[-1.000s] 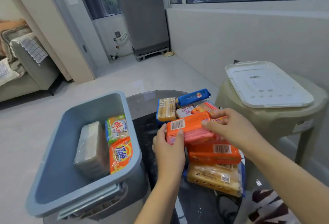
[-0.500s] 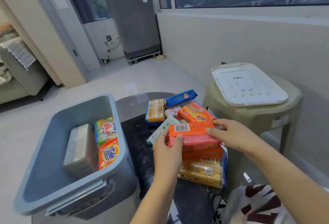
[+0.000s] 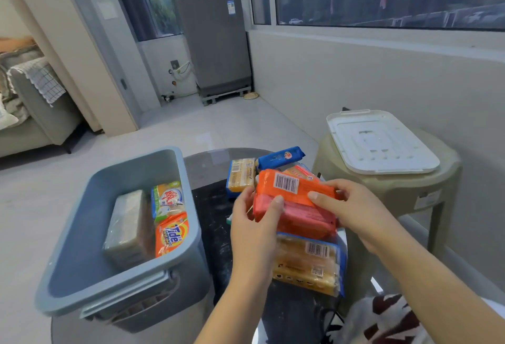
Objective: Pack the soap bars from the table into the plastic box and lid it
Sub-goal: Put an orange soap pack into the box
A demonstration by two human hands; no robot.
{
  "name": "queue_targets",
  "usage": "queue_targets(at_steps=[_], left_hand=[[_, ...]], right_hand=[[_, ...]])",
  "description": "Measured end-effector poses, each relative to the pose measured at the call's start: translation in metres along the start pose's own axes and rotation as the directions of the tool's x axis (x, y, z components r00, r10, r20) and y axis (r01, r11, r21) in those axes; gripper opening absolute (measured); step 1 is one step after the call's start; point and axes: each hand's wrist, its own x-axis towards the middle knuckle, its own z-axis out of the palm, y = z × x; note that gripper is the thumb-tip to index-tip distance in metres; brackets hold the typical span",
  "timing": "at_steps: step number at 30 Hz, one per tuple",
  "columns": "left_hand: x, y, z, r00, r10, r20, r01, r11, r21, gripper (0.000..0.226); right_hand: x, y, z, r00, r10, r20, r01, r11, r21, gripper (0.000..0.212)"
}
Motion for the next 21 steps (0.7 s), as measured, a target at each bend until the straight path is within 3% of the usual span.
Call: queue_targets(at_steps=[3, 6, 11, 16, 18, 21], left_hand=[[-0.003, 0.019, -0.005, 1.000, 0.005, 0.008, -0.003, 0.979, -0.202, 0.067], [-0.003, 0.045, -0.014, 0.999, 0.051, -0.009, -0.051, 0.961, -0.272, 0.065], [0.000, 0.084, -0.047, 0.992, 0.121, -0.027, -0.123, 0.979, -0.160, 0.054], [0.004, 0.114, -0.097, 0.997, 0.073, -0.029, -0.075, 0.993, -0.095, 0.026], [0.008, 0.127, -0.120, 0.998, 0.059, 0.001, -0.059, 0.997, -0.042, 0.017], [0.015, 0.143, -0.154, 0.998, 0.006, 0.062, -0.008, 0.999, 0.040, 0.026]], right_hand=[[-0.010, -0.020, 0.005, 0.998, -0.068, 0.003, 0.067, 0.986, 0.153, 0.046], [-0.017, -0.038, 0.019, 0.991, -0.130, 0.029, 0.120, 0.966, 0.229, 0.054], [-0.020, -0.066, 0.053, 0.981, -0.164, 0.107, 0.136, 0.963, 0.232, 0.060], [-0.008, -0.095, 0.088, 0.937, -0.244, 0.248, 0.251, 0.968, 0.001, 0.055], [0.001, -0.110, 0.107, 0.897, -0.237, 0.373, 0.246, 0.969, 0.024, 0.056], [0.011, -0.134, 0.141, 0.789, -0.154, 0.594, 0.124, 0.988, 0.092, 0.068]])
